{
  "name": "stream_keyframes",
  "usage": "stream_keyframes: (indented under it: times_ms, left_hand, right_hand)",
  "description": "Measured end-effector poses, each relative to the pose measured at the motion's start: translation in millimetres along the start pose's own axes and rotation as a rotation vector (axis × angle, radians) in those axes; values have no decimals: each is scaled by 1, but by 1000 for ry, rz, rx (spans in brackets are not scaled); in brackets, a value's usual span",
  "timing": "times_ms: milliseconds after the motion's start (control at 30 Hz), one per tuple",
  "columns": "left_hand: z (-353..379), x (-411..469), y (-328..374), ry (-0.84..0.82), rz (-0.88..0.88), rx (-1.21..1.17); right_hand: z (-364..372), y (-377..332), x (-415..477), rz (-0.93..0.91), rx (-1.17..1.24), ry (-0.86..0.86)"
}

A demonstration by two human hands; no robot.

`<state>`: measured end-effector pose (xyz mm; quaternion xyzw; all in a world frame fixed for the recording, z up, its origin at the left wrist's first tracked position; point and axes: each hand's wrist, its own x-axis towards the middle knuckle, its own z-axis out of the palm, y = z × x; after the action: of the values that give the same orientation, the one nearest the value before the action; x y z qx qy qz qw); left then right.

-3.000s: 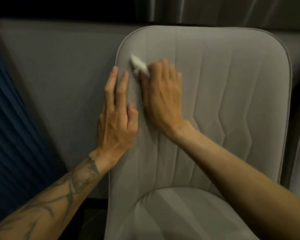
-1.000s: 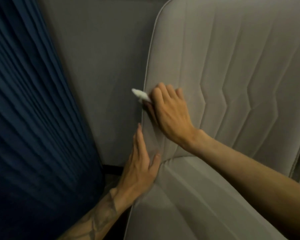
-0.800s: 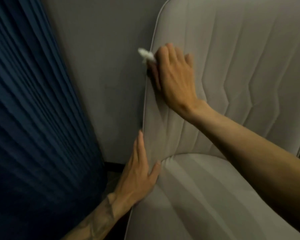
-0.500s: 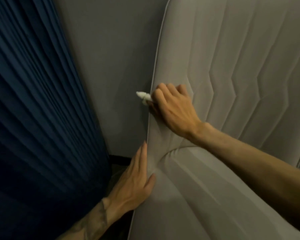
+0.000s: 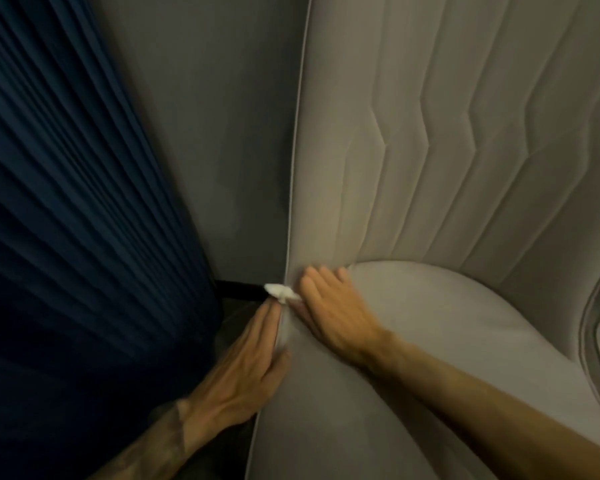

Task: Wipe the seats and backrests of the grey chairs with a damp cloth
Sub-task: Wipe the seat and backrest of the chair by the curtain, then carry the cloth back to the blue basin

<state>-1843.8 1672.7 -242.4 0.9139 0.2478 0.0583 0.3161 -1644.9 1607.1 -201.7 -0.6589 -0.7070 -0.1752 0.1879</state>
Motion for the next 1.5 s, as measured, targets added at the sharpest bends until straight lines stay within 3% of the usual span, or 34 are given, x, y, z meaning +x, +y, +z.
stream_keyframes:
  times_ms: [100, 300, 600, 967, 1067, 1200, 1500]
  left_hand:
    - [-7, -17, 3, -75, -20, -58]
    - [-2, -46, 18, -123, -140, -21]
    - [19, -91, 62, -69, -442, 43]
    - [12, -163, 93, -138, -411, 198]
    - [6, -182, 112, -235, -405, 275]
    - [-20, -211, 158, -402, -355, 382]
    - [-129, -218, 376, -486, -117, 450]
  right_hand:
    - [0, -7, -13, 136, 111, -130]
    - [-20, -29, -23, 201, 259, -340]
    - [-47, -98, -52, 312, 279, -437]
    - [-100, -169, -117, 416, 278, -487]
    - [-124, -182, -134, 383, 324, -641]
    - [-187, -193, -150, 528, 535, -868]
    - [-431, -141, -160, 892, 504, -679]
